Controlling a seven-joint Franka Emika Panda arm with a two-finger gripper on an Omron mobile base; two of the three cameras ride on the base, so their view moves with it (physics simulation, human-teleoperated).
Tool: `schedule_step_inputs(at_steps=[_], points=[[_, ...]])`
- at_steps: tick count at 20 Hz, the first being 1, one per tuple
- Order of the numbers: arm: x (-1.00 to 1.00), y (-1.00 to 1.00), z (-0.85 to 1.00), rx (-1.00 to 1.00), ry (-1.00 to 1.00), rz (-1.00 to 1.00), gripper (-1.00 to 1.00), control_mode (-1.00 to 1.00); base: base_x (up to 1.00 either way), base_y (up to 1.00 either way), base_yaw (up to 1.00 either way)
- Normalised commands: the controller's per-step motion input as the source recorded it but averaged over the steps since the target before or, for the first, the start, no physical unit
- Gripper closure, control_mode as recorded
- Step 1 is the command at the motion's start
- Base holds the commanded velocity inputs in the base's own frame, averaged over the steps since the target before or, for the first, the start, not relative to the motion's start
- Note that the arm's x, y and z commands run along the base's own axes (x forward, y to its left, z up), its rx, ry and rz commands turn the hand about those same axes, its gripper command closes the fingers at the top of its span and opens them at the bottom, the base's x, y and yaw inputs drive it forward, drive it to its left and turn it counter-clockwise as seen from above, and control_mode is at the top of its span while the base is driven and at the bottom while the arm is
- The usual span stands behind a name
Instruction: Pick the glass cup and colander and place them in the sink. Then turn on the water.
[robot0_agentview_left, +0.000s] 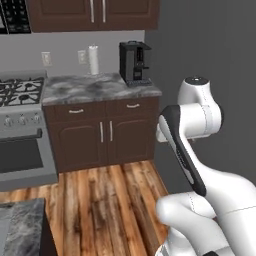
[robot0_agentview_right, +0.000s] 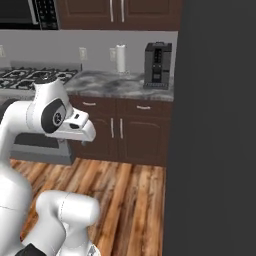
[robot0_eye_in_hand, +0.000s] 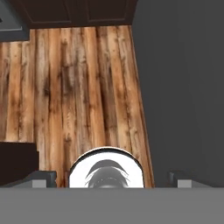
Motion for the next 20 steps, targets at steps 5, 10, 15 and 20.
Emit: schedule_step_inputs(at_steps=[5,10,15,20], points=[[0.0,0.0,0.0,0.0,0.0,0.0,-1.0,1.0,-1.0,0.04,0.0],[0.0,0.0,0.0,0.0,0.0,0.0,-1.0,1.0,-1.0,0.11,0.0],[0.0,0.0,0.0,0.0,0.0,0.0,-1.0,1.0,-1.0,0.17,0.0],[0.0,0.0,0.0,0.0,0.0,0.0,-1.0,1.0,-1.0,0.31,0.0]])
